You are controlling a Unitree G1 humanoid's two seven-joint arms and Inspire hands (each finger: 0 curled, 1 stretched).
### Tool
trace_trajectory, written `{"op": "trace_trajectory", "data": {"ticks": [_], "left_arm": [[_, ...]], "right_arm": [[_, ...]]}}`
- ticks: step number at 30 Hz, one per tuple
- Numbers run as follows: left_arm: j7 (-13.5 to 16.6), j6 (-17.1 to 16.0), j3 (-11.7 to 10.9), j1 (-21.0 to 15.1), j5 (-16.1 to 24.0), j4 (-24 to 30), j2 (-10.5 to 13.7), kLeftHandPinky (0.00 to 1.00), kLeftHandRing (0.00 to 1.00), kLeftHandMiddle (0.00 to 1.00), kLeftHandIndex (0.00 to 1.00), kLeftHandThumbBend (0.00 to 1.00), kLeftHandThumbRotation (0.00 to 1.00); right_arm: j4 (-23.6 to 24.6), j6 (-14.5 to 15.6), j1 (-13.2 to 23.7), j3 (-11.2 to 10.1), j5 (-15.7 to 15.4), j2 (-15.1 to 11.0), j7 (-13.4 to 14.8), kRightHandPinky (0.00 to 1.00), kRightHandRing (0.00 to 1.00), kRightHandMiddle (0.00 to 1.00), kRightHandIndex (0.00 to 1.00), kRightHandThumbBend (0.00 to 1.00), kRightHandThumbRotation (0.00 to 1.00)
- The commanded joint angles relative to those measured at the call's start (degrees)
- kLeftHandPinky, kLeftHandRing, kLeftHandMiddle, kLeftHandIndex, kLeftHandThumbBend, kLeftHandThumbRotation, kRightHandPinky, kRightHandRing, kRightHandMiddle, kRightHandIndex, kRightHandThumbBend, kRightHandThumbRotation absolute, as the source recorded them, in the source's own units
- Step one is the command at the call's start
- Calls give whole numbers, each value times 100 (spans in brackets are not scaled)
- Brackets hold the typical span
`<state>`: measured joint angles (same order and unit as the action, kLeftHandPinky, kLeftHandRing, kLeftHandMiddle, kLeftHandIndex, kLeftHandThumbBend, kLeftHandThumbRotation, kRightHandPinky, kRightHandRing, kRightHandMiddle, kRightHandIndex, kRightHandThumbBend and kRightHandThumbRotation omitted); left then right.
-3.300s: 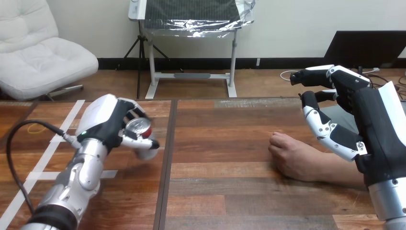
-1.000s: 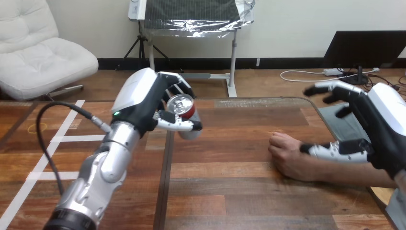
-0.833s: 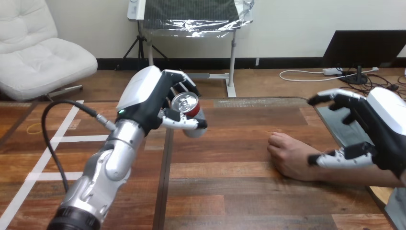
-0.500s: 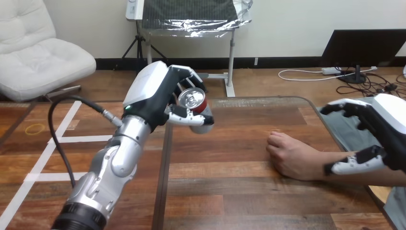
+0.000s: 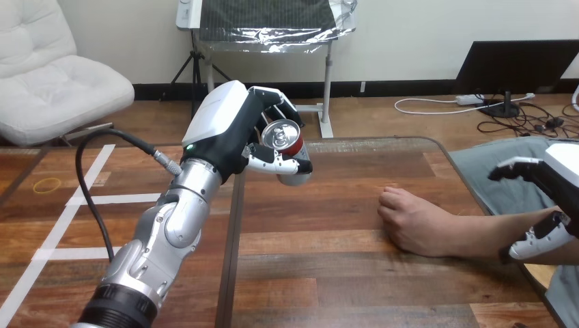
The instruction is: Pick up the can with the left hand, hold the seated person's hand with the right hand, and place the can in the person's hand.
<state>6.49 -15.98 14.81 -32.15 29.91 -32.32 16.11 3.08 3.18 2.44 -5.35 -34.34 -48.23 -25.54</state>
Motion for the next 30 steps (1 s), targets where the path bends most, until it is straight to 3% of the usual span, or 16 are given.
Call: {"op": "trace_trajectory", "data": {"ticks": [1, 9, 30], "left_arm": [[97, -70, -39, -491, 2, -2, -22, 32, 38, 45, 50, 62, 0], [63, -92, -49, -479, -18, 3, -42, 32, 37, 44, 49, 62, 0], [19, -23, -37, -437, 38, 58, -4, 30, 36, 44, 49, 61, 0]], "right_arm": [[-304, -75, 717, 305, -167, -243, -94, 80, 86, 86, 82, 88, 0], [-904, -245, 1130, 700, -462, -386, -167, 82, 87, 87, 83, 87, 0], [-2495, -608, 2218, 1672, -1227, -360, -210, 88, 90, 89, 84, 81, 8]]}}
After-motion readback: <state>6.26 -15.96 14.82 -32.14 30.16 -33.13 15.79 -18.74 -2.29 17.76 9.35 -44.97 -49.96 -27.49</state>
